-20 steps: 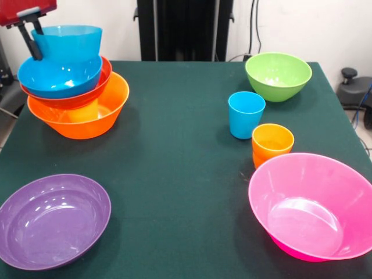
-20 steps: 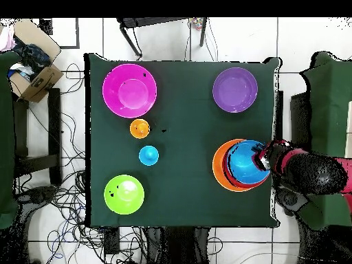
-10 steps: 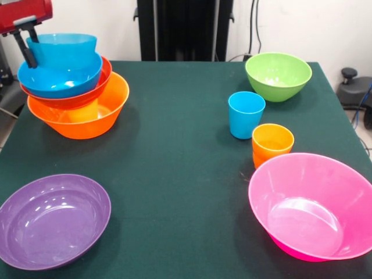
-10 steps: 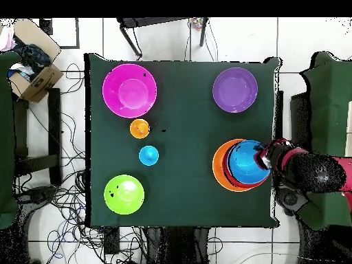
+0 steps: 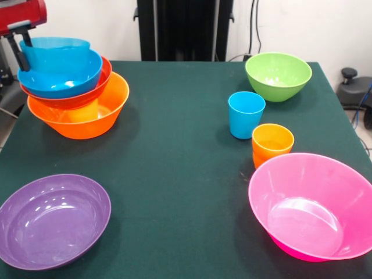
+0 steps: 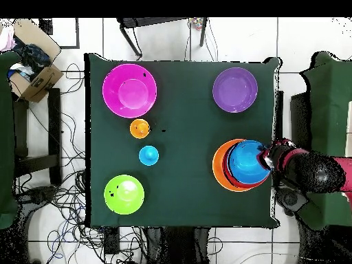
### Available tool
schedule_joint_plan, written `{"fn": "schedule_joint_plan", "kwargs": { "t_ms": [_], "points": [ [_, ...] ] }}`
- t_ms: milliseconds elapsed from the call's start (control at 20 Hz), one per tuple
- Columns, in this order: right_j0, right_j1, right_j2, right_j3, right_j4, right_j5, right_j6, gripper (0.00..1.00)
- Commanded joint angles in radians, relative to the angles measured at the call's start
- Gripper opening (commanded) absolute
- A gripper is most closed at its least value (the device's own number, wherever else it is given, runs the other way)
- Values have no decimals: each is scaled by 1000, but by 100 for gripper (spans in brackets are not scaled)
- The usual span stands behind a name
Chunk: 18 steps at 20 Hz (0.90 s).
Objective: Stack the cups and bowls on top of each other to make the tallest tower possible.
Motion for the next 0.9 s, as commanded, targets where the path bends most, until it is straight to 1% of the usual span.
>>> {"fn": "schedule_joint_plan", "kwargs": {
  "t_ms": [50,300,450,650,900],
  "points": [
    [48,-9,-71,-5,-91,68,-290,0],
    [53,-23,-73,25,-100,45,-256,0],
    [63,-31,-83,46,-118,17,-215,0],
    [80,-23,-94,49,-143,-7,-190,0],
    [90,-18,-100,44,-156,-21,-175,0]
  ]
}}
